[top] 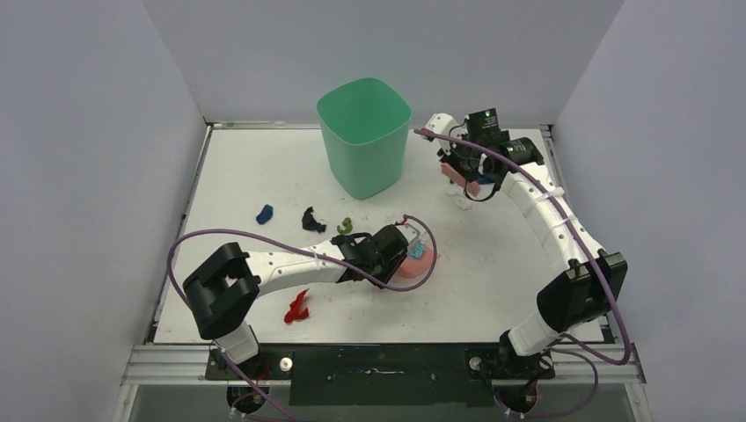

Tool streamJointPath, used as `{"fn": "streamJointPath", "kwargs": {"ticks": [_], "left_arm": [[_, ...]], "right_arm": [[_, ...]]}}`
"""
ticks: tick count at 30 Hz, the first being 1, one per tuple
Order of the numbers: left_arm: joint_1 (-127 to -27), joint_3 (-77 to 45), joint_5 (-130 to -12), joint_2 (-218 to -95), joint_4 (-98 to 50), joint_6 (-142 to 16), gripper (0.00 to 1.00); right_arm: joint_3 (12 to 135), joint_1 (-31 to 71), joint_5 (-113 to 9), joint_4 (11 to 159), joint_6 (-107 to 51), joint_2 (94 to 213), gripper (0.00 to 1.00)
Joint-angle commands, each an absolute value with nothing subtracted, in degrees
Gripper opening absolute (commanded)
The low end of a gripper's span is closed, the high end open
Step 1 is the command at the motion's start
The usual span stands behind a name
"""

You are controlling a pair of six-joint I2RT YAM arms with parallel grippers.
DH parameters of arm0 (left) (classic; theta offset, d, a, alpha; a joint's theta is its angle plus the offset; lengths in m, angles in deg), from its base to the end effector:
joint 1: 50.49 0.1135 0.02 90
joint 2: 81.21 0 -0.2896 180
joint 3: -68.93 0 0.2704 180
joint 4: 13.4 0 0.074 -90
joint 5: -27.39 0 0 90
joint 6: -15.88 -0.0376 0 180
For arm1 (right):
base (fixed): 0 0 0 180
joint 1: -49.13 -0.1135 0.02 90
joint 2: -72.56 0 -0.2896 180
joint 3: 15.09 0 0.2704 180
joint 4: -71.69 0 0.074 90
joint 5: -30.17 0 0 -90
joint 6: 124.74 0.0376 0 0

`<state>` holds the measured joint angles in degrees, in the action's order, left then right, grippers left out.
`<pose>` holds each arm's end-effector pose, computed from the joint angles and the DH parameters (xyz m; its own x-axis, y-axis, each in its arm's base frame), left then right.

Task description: Sweep away the paper scraps from the table

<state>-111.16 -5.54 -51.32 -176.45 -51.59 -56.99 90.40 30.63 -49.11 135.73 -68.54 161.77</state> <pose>0.1810 -0.3071 0.2110 -0.6383 0.5464 -0.5422 0.6461 0.7632 0.0084 0.3298 0.1177 0.3967 -0.3440 -0.6915 -0.6352 -0.7482 0.6106 -0.2595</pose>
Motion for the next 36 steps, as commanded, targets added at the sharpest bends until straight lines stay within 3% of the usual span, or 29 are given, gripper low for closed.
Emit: {"fn": "streamJointPath", "kwargs": {"ticks": [1,11,19,24,36], "left_arm": [[-111.36,-6.55,-52.33,-175.12,-49.61,-57.7,0.0],[-111.84,-8.01,-53.82,-175.33,-51.63,-57.61,0.0],[-111.91,-9.7,-54.26,-176.32,-52.92,-57.93,0.0],[-111.88,-10.49,-53.82,-177.94,-53.07,-57.7,0.0],[-111.91,-10.95,-52.37,-180.84,-49.65,-56.39,0.0]], "right_arm": [[89.5,31.43,-69.27,121.64,-72.91,166.28,0.05],[92.59,36.76,-74.9,106.58,-80.33,179.65,0.05],[87.37,36.62,-68.03,104.52,-81.5,181.55,0.05],[84.65,35.24,-56.01,115.03,-83.06,179.19,0.05],[64.37,21.17,-46.09,126.43,-75.24,159.17,0.05]]}}
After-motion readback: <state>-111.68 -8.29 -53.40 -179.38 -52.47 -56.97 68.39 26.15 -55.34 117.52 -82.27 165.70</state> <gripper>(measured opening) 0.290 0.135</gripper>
